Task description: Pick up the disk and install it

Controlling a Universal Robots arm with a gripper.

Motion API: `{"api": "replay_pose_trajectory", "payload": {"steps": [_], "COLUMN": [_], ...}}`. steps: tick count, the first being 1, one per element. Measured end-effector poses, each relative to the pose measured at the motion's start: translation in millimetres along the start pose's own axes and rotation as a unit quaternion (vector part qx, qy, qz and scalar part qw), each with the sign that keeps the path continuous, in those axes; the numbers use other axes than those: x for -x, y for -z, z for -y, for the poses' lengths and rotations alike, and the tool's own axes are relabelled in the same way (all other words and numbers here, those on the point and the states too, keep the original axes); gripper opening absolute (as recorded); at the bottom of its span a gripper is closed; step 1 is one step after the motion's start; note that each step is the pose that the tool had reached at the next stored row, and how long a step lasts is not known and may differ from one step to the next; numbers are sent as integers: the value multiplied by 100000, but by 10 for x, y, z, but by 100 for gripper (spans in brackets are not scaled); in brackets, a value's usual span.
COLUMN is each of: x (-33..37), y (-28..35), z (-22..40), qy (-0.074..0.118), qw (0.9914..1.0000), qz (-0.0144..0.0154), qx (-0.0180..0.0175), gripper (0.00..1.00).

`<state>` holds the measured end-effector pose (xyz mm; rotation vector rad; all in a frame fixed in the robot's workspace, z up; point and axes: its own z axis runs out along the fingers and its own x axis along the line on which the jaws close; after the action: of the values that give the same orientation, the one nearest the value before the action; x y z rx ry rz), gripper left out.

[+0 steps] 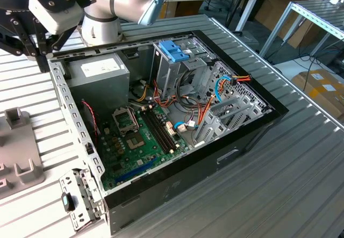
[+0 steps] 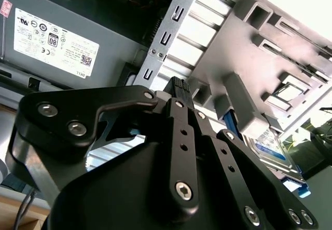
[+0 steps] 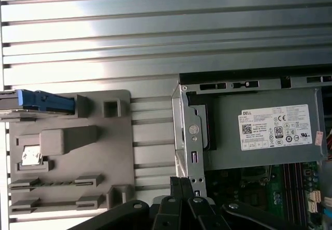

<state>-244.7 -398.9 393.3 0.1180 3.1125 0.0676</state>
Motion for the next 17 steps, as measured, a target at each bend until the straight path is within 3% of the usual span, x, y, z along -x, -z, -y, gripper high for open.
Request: {"api": "replay_pose_trajectory", "payload": {"steps": [17], "x": [-79], "y": [2], "z": [6], "qy": [0], "qw": [100000], "qz": [3], "qx": [1], "gripper": [11]}}
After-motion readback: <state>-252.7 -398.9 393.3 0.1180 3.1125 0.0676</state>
